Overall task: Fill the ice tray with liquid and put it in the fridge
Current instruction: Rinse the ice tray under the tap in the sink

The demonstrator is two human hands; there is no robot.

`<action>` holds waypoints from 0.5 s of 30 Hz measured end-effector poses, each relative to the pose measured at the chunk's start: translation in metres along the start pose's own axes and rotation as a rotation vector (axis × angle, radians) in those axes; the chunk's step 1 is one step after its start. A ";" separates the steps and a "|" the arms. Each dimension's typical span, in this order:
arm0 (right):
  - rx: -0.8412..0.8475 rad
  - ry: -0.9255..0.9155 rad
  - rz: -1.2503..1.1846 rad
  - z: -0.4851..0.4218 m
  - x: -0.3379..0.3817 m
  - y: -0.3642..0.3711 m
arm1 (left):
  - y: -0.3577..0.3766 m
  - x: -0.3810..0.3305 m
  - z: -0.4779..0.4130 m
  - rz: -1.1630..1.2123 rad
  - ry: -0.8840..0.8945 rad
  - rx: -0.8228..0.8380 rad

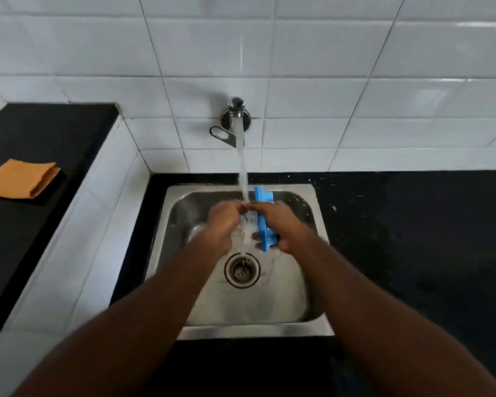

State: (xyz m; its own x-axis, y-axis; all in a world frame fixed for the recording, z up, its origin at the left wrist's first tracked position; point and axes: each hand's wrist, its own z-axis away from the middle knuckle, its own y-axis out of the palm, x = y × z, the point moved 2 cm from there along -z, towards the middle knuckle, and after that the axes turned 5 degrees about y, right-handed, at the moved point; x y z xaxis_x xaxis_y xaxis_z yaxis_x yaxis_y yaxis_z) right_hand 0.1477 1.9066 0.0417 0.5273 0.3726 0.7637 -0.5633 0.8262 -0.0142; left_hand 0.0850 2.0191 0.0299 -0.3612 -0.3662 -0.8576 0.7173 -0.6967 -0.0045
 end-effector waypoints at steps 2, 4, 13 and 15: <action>-0.115 -0.116 0.273 0.006 0.011 -0.016 | -0.010 -0.032 -0.005 0.077 0.089 -0.106; -0.119 -0.186 0.405 0.015 0.025 -0.030 | -0.013 -0.073 -0.011 0.207 0.230 -0.138; 0.130 0.109 0.732 0.003 -0.059 -0.031 | 0.014 -0.121 -0.031 0.314 0.184 -0.242; 0.011 0.070 1.120 -0.003 -0.090 -0.028 | 0.019 -0.121 -0.037 0.296 0.157 -0.137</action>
State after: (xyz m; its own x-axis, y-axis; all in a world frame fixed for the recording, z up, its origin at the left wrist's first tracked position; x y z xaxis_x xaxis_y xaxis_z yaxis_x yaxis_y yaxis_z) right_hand 0.1183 1.8510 -0.0288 -0.2459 0.9262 0.2858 -0.7476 0.0064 -0.6641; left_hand 0.1642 2.0733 0.1148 -0.0373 -0.4329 -0.9007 0.8542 -0.4815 0.1961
